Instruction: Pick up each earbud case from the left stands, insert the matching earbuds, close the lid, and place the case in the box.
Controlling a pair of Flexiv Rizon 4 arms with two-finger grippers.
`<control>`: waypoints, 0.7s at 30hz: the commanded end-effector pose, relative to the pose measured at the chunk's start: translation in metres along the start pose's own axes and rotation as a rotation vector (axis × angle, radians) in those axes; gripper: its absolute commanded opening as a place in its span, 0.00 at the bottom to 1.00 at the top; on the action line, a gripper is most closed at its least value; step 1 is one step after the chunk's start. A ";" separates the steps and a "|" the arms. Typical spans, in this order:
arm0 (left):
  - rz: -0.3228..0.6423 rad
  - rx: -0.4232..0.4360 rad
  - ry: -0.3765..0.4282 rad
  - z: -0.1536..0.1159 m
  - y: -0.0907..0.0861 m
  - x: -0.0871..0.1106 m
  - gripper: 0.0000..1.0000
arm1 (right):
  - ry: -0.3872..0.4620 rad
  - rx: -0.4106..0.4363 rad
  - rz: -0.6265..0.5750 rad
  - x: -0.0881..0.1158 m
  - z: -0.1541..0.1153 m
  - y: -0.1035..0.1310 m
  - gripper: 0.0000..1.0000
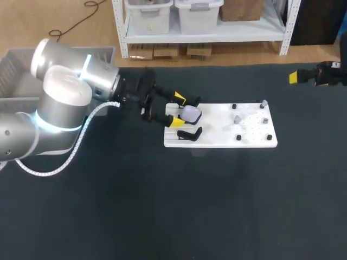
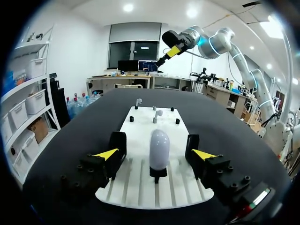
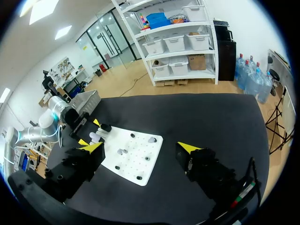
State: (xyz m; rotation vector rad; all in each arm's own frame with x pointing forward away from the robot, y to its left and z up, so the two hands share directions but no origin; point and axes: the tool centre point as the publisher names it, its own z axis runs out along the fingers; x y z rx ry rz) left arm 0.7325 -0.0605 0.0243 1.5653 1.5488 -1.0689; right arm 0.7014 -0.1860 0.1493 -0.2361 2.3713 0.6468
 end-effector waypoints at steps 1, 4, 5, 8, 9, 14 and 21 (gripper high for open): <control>0.018 0.022 -0.006 -0.005 -0.001 -0.005 1.00 | 0.000 0.003 0.000 0.000 0.000 0.001 1.00; 0.026 0.031 -0.003 -0.006 -0.003 -0.005 1.00 | 0.000 0.003 0.000 0.000 0.000 0.001 1.00; 0.027 0.031 -0.002 -0.006 -0.003 -0.005 1.00 | 0.000 0.003 0.000 0.000 0.000 0.001 1.00; 0.028 0.032 0.000 -0.006 -0.003 -0.004 1.00 | 0.000 0.003 0.000 0.000 0.000 0.001 1.00; 0.029 0.033 0.000 -0.006 -0.003 -0.004 1.00 | 0.000 0.003 0.000 0.000 0.000 0.001 1.00; 0.037 0.038 0.003 -0.005 -0.005 -0.003 0.97 | 0.000 0.003 0.000 0.000 0.000 0.001 1.00; 0.042 0.046 0.015 -0.002 -0.008 -0.001 0.88 | 0.000 0.003 0.000 0.000 0.000 0.001 1.00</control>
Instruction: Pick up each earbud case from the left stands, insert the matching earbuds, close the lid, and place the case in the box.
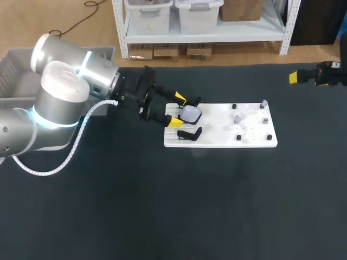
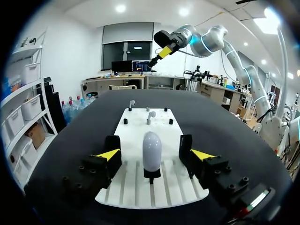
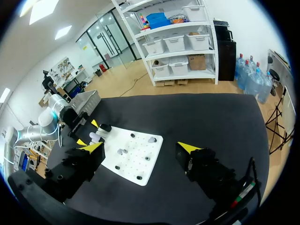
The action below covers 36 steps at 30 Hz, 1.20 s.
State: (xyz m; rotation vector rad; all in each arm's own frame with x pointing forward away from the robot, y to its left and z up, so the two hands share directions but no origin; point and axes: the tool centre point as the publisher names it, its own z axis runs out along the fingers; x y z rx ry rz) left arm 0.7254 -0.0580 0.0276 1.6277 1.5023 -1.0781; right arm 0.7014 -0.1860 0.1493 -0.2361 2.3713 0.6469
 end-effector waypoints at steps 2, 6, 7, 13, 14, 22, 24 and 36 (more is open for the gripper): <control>-0.002 0.005 0.006 0.001 -0.001 0.001 0.81 | 0.000 0.003 0.000 0.000 0.000 0.001 1.00; -0.008 0.005 0.015 0.003 -0.001 0.004 0.79 | 0.000 0.003 0.000 0.000 0.000 0.001 1.00; -0.010 0.005 0.017 0.003 -0.001 0.005 0.78 | 0.000 0.003 0.000 0.000 0.000 0.001 1.00; -0.017 0.001 0.030 0.008 0.001 0.008 0.75 | 0.000 0.003 0.000 0.000 0.000 0.001 1.00; -0.017 0.001 0.031 0.008 0.001 0.009 0.74 | 0.000 0.003 0.000 0.000 0.000 0.001 1.00; -0.018 0.000 0.041 0.010 0.005 0.008 0.74 | 0.000 0.003 0.000 0.000 0.000 0.001 1.00; -0.017 0.000 0.044 0.011 0.006 0.008 0.73 | 0.000 0.003 0.000 0.000 0.000 0.001 1.00; -0.020 -0.003 0.057 0.014 0.012 0.008 0.49 | 0.000 0.003 0.000 0.000 0.000 0.001 1.00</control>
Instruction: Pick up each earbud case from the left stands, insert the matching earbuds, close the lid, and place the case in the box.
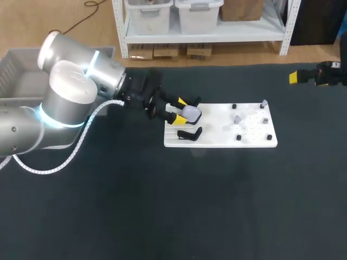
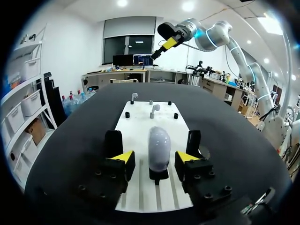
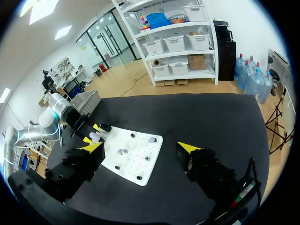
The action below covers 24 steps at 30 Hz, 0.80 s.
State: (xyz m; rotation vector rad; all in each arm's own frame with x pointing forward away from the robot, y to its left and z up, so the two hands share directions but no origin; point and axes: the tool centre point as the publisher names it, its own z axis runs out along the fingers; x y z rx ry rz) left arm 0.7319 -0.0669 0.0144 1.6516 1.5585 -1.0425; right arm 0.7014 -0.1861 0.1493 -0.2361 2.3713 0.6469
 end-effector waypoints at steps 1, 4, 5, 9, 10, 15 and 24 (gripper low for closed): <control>-0.001 0.007 0.002 0.002 0.003 -0.001 0.49 | 0.000 0.003 0.000 0.000 0.000 0.001 1.00; -0.003 0.009 0.003 0.002 0.004 0.000 0.49 | 0.000 0.003 0.000 0.000 0.000 0.001 1.00; -0.004 0.010 0.003 0.003 0.004 0.000 0.49 | 0.000 0.003 0.000 0.000 0.000 0.001 1.00; -0.009 0.011 0.004 0.003 0.003 0.001 0.51 | 0.000 0.003 0.000 0.000 0.000 0.001 1.00; -0.010 0.011 0.005 0.003 0.003 0.001 0.51 | 0.000 0.003 0.000 0.000 0.000 0.001 1.00; -0.013 0.007 0.006 0.004 0.003 0.000 0.52 | 0.000 0.003 0.000 0.000 0.000 0.001 1.00; -0.016 -0.001 0.011 0.006 0.002 -0.001 0.50 | 0.000 0.003 0.000 0.000 0.000 0.001 1.00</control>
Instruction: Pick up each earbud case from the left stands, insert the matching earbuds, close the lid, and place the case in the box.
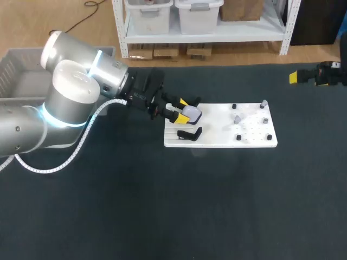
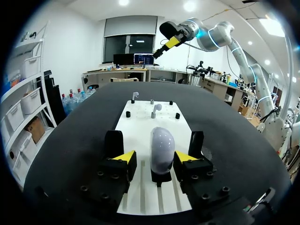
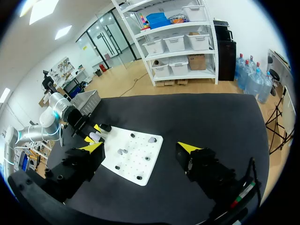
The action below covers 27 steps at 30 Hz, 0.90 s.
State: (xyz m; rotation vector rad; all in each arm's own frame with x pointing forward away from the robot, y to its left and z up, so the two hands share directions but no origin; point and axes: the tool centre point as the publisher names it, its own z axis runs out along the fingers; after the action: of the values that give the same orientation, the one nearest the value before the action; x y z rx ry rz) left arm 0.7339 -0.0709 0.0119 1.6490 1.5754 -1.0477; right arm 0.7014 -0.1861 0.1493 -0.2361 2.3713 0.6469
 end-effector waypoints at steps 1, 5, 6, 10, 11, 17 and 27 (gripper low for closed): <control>-0.003 -0.004 0.005 0.002 -0.001 -0.001 0.49 | 0.000 0.003 0.000 0.000 0.000 0.001 1.00; -0.004 -0.003 0.005 0.003 -0.001 -0.001 0.49 | 0.000 0.003 0.000 0.000 0.000 0.001 1.00; -0.004 -0.002 0.005 0.004 -0.002 -0.002 0.49 | 0.000 0.003 0.000 0.000 0.000 0.001 1.00; -0.005 0.000 0.007 0.005 -0.002 -0.001 0.47 | 0.000 0.003 0.000 0.000 0.000 0.001 1.00; -0.006 0.000 0.008 0.005 -0.002 -0.001 0.47 | 0.000 0.003 0.000 0.000 0.000 0.001 1.00; -0.007 -0.002 0.008 0.005 -0.003 -0.001 0.35 | 0.000 0.003 0.000 0.000 0.000 0.001 1.00; -0.008 -0.011 0.005 0.002 -0.004 0.000 0.29 | 0.000 0.003 0.000 0.000 0.000 0.001 1.00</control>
State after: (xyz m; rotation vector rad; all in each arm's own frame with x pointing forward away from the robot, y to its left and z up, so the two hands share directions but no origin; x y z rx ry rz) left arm 0.7317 -0.0742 0.0108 1.6460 1.5885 -1.0460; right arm 0.7014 -0.1861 0.1493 -0.2361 2.3713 0.6469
